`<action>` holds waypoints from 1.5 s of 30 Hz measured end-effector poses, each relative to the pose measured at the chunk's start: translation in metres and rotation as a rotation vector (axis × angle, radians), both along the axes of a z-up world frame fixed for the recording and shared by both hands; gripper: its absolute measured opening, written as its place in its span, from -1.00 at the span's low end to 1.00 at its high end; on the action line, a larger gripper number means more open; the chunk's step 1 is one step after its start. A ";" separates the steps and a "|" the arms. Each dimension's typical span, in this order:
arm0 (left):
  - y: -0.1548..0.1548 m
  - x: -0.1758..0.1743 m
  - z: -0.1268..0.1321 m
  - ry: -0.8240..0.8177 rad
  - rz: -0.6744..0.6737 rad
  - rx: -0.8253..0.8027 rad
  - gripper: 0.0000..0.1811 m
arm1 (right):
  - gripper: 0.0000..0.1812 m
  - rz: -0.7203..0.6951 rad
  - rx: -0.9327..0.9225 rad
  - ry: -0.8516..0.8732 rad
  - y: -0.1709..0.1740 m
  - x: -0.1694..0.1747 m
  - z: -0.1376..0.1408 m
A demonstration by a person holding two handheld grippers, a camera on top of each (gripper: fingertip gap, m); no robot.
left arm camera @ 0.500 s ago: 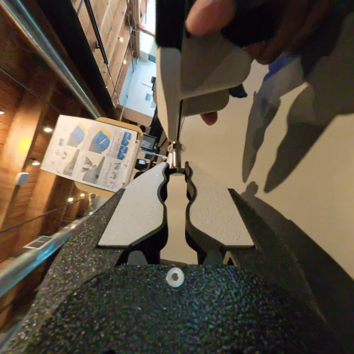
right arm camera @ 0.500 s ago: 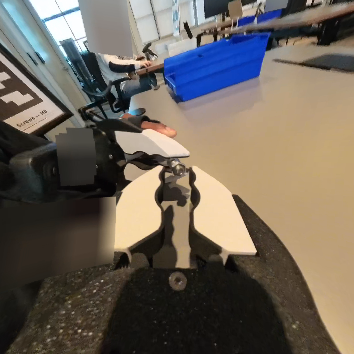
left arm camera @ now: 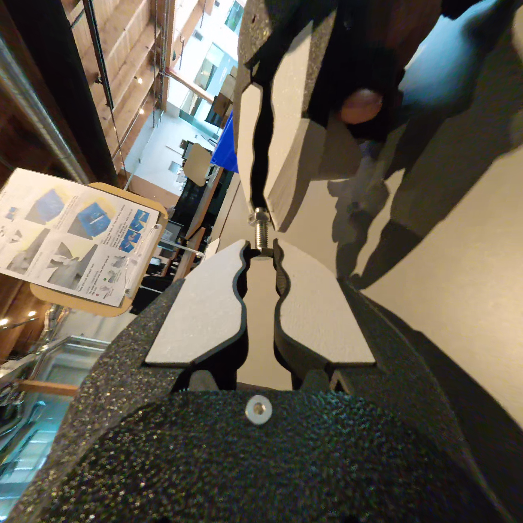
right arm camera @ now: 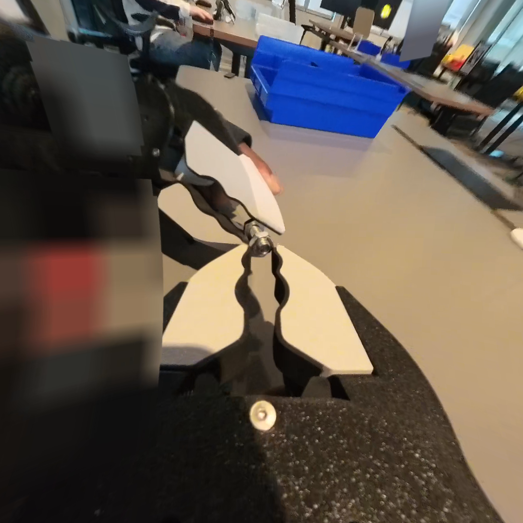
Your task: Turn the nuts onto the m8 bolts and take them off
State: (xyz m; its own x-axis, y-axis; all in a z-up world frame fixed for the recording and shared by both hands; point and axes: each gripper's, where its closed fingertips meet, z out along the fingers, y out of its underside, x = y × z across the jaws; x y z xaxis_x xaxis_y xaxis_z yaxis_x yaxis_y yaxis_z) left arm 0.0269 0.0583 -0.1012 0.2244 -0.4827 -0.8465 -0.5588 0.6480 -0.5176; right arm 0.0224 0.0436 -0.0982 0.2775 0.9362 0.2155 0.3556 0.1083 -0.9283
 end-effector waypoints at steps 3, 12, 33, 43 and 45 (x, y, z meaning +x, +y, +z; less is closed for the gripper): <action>0.007 -0.003 0.001 0.056 0.079 0.136 -0.84 | -0.86 -0.030 -0.239 0.062 0.003 -0.001 -0.001; 0.008 -0.004 0.008 -0.001 0.088 0.098 -0.84 | -0.59 -0.041 -0.266 0.127 0.007 0.001 0.007; 0.009 -0.005 -0.007 0.070 0.066 0.048 -0.84 | -0.84 -0.141 -0.175 -0.027 0.006 -0.002 -0.002; 0.010 -0.006 0.002 -0.038 0.045 -0.075 -0.84 | -0.63 -0.100 -0.086 0.039 0.009 0.004 0.012; 0.008 -0.006 0.001 -0.057 0.013 -0.132 -0.84 | -0.64 -0.073 0.015 -0.003 0.005 0.005 0.013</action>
